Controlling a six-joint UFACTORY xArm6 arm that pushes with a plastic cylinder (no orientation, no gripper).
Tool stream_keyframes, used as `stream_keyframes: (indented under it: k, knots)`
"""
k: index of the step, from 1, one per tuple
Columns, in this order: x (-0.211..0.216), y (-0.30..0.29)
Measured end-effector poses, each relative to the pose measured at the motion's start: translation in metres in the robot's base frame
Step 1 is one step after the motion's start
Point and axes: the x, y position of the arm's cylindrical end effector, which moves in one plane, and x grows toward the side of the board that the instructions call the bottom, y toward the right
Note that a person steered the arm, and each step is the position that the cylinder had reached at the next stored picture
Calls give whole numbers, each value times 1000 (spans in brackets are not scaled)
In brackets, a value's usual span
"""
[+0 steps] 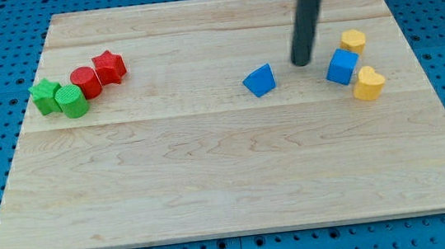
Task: Move the blue triangle into the blue cube
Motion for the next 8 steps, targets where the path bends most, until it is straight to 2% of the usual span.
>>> stream_keyframes:
  k: [1,2,3,4,5,6,7,8]
  knots:
    - [-4,-83]
    - [18,-124]
    - [59,-115]
    - [56,-46]
    - [54,-28]
    - [36,-42]
    - [35,-80]
    - [14,-46]
